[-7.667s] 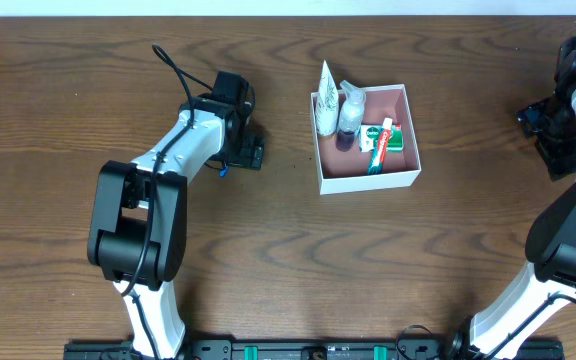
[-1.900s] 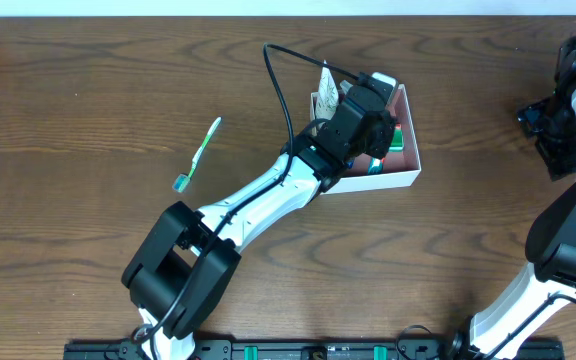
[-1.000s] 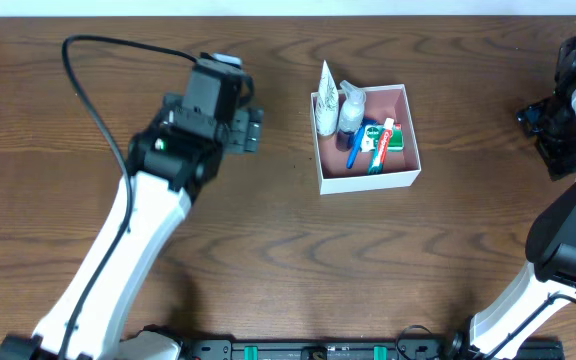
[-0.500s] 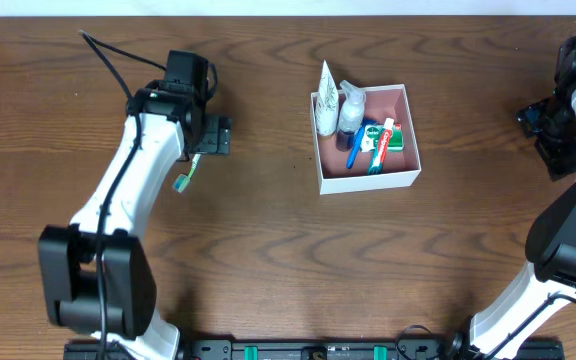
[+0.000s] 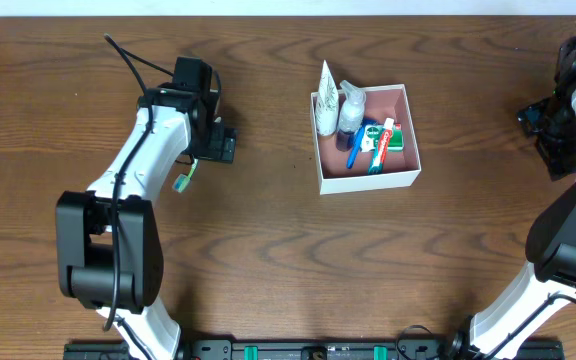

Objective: Pack container
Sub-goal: 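Withdraw the left gripper and move it to the green toothbrush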

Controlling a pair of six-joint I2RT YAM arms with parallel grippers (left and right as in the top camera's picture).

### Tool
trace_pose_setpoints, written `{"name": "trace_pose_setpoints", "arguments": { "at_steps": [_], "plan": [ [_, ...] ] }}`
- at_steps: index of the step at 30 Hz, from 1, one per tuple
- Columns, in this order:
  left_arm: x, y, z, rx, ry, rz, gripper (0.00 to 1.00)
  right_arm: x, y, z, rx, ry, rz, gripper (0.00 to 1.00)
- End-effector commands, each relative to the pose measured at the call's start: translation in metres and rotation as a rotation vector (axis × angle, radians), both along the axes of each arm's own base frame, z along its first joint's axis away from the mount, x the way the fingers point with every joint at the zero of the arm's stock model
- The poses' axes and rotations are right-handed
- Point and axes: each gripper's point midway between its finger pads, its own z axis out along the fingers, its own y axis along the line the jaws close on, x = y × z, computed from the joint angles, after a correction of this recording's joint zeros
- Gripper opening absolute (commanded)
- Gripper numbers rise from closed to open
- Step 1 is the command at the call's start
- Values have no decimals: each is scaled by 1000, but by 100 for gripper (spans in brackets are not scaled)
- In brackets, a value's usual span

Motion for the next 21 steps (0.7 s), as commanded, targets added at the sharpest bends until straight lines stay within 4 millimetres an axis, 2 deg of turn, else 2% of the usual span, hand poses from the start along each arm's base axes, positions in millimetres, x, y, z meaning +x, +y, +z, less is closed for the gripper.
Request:
{"name": "trace_pose_setpoints", "arguments": {
  "at_steps": [1, 9, 21],
  "plan": [
    [0, -1, -10, -10, 22, -17, 98, 0, -3, 0, -14, 2, -15, 99],
    [3, 10, -24, -8, 41, 11, 98, 0, -3, 0, -14, 2, -15, 99],
    [3, 14, -25, -41, 48, 9, 98, 0, -3, 0, -13, 3, -15, 99]
  ]
}}
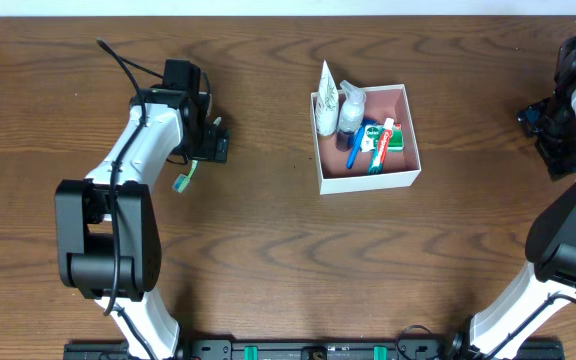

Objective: Pack container
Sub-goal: 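Withdraw the left gripper and move it to the green toothbrush, then lower the left gripper over the green toothbrush handle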

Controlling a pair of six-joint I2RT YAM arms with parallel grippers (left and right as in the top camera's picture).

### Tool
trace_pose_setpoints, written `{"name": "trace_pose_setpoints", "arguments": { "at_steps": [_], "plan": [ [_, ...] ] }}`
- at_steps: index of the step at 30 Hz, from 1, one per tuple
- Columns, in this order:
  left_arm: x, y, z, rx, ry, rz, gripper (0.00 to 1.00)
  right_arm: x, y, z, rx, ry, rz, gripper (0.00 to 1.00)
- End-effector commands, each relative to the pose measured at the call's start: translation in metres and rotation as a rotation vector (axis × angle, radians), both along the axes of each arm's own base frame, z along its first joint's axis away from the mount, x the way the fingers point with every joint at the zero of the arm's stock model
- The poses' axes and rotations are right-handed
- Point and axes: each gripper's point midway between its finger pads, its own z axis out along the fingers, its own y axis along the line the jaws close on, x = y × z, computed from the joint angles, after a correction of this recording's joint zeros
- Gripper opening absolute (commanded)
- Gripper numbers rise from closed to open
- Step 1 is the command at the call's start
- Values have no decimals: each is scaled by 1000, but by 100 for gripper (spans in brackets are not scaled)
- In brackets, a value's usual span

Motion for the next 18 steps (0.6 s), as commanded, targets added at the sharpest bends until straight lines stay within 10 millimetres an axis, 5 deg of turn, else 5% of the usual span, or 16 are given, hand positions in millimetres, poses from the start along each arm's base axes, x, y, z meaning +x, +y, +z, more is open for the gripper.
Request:
{"name": "trace_pose_setpoints", "arguments": {
  "at_steps": [1, 18],
  "plan": [
    [-3, 0, -7, -9, 21, -14, 98, 0, -3, 0, -14, 2, -15, 99],
    [-5, 0, -11, -5, 23, -32, 98, 0, -3, 0, -14, 2, -15, 99]
  ]
}}
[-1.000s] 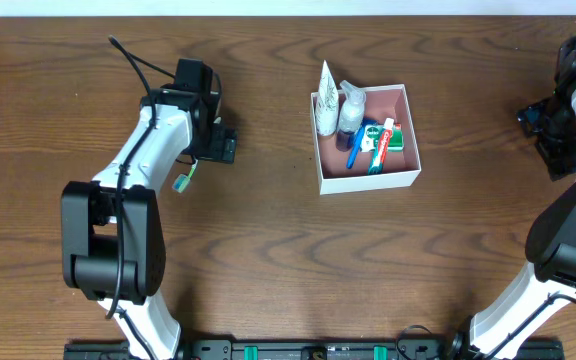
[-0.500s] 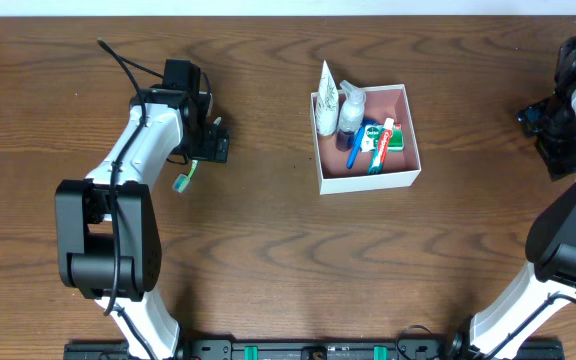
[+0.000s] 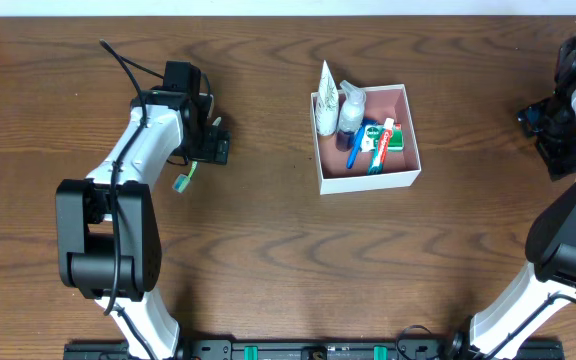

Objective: Pack container
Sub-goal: 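Lower the left gripper over the green toothbrush handle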

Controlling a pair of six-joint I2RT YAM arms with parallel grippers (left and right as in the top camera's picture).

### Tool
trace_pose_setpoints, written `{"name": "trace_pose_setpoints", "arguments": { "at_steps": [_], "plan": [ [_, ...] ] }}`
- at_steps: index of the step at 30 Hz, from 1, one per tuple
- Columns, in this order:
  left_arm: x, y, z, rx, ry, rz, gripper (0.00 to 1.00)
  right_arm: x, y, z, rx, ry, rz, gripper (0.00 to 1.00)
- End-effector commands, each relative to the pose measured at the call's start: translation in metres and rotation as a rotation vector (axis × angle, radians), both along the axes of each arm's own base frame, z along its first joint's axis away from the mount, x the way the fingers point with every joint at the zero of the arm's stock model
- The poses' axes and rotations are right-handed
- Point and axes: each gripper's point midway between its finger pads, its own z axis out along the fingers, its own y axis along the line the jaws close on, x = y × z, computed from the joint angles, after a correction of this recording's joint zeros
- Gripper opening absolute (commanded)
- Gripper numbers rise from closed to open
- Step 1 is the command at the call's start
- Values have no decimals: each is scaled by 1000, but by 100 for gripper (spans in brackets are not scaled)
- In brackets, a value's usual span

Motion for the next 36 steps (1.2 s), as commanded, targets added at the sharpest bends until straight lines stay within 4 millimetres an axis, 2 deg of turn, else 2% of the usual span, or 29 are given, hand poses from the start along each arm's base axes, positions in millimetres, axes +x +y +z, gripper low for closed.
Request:
{"name": "trace_pose_setpoints", "arguments": {
  "at_steps": [1, 36],
  "plan": [
    [-3, 1, -8, -3, 22, -8, 98, 0, -3, 0, -14, 2, -15, 99],
    [-11, 0, -14, -11, 48, -33, 99, 0, -3, 0, -14, 2, -15, 99]
  ]
}}
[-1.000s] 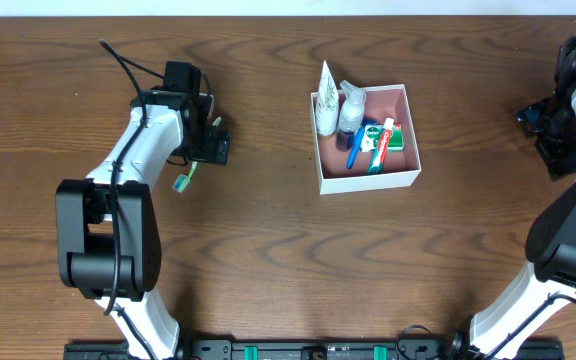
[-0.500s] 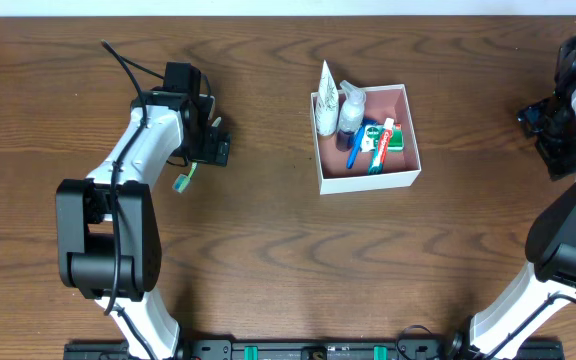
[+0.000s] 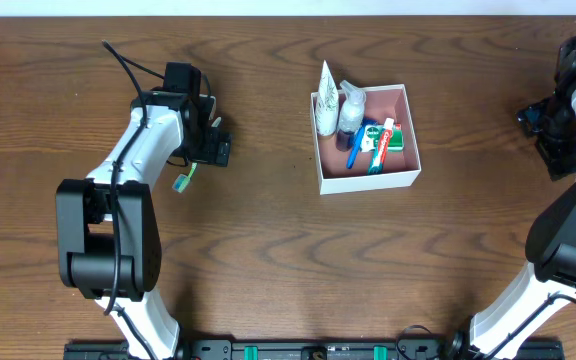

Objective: Pack container
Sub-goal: 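Lower the left gripper over the green toothbrush handle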

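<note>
The white container [image 3: 366,180] with a pink inside stands right of the table's middle. In it are a white tube [image 3: 325,92], a clear spray bottle [image 3: 351,103], a blue toothbrush [image 3: 354,150] and a red-and-green toothpaste box [image 3: 382,143]. A small green item [image 3: 182,180] lies on the table at the left, partly under my left arm. My left gripper [image 3: 219,149] hovers just right of and above that item; its jaws are too dark to read. My right gripper [image 3: 530,117] sits at the far right edge, away from the container, its state unclear.
The left arm's black cable [image 3: 128,58] loops toward the back left. Both arm bases stand at the front edge, with a black rail [image 3: 308,350] between them. The table's back edge runs close behind the container.
At first my left gripper stood slightly further right, near the green item. By the following moment the left arm had drawn a little to the left, and it has stayed there. The green item, the container's contents and the right arm have not changed.
</note>
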Controlling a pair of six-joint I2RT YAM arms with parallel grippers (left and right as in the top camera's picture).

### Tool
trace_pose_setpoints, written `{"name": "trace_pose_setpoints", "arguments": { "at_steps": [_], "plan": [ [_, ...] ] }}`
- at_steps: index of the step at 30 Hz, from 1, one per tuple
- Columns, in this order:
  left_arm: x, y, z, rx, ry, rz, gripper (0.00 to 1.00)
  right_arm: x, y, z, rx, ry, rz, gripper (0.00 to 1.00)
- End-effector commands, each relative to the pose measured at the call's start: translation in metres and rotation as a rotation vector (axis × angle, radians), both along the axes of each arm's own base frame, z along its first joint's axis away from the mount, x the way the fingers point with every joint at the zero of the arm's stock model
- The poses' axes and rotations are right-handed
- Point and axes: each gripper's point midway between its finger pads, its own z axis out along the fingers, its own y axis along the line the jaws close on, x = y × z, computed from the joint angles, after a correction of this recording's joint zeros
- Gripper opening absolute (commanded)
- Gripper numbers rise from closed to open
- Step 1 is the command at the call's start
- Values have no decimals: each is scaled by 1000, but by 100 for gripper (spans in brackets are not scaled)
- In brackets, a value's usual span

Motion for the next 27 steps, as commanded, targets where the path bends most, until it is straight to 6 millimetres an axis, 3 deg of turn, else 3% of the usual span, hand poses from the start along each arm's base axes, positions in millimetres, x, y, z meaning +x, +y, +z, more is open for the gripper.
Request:
{"name": "trace_pose_setpoints", "arguments": {
  "at_steps": [1, 27],
  "plan": [
    [-8, 3, -12, 3, 40, -5, 99, 0, -3, 0, -14, 2, -15, 99],
    [-8, 3, -37, 10, 82, -34, 99, 0, -3, 0, -14, 3, -15, 99]
  ]
}}
